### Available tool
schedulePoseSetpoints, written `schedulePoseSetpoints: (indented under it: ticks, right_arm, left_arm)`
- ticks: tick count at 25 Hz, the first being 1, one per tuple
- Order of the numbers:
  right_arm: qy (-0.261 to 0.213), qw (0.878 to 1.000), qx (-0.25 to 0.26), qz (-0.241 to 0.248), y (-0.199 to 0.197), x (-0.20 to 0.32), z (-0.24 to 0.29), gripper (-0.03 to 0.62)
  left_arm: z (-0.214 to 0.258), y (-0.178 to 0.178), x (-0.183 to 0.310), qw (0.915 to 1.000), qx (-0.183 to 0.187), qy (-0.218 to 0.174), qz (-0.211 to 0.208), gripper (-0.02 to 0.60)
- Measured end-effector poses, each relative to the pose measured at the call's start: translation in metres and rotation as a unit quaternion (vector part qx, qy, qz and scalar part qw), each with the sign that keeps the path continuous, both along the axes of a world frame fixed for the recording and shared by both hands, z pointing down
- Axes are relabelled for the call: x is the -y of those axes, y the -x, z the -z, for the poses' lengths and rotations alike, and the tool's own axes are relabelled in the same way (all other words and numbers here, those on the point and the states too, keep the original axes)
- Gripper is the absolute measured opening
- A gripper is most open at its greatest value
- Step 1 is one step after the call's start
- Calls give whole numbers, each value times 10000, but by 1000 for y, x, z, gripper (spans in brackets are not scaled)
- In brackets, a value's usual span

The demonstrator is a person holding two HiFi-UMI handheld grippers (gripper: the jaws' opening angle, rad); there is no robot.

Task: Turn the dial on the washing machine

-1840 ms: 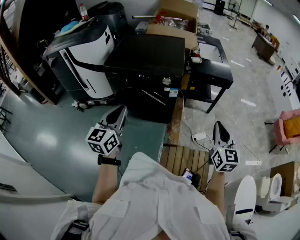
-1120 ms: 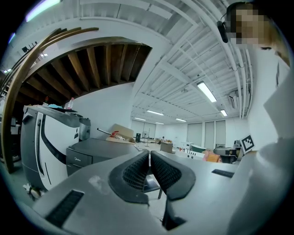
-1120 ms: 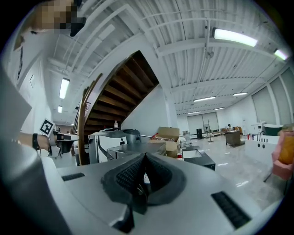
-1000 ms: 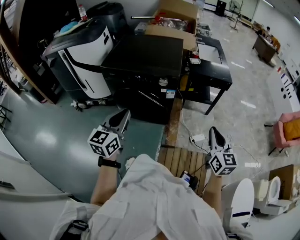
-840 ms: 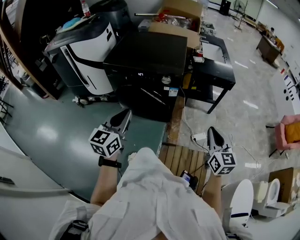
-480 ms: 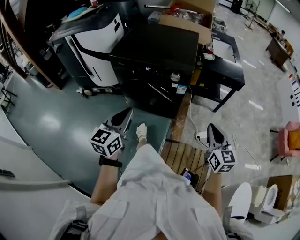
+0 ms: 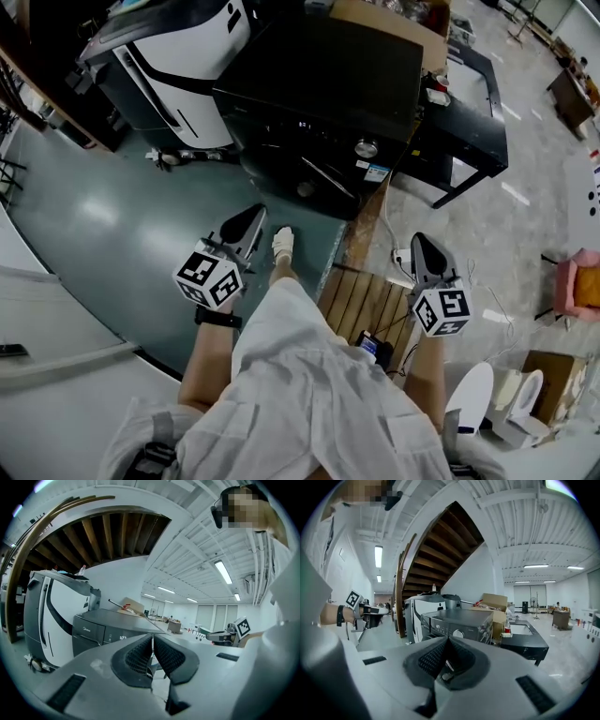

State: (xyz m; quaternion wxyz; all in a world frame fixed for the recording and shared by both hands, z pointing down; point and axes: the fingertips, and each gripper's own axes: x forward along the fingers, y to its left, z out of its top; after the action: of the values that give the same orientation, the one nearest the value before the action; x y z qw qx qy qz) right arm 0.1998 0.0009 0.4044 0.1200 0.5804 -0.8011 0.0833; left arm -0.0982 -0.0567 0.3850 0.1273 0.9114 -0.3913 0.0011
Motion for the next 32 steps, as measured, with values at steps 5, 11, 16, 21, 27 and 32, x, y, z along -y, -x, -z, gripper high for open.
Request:
schedulePoseSetpoints:
  ticks: [5,11,16,21,27,32]
  right_arm:
    - [114,9996,-180,169,11,46,-12,3]
    - [335,9989,-201,243,18,102,-36,3]
    - [481,9981,-172,351,28,143,-55,16]
    - [655,9963,-267,492,43,169,-72,55]
    - [762,9938,-490,644,54,187,-86,75]
    - [736,9945,-504,556,52,194,-88,75]
  left_arm:
    - [-27,-3,34,9997,-28,232,-106,17]
    - [-47,-16,84,9990,44,347,-294,17]
    - [-57,-23,117,9987,77,328,-380,17]
    - [-69,-26,133,9982,104,390,-433,17]
    - [-80,-31,140,9978,61,458,-478,17]
    - [-82,-33,141,9976,43,470,-504,17]
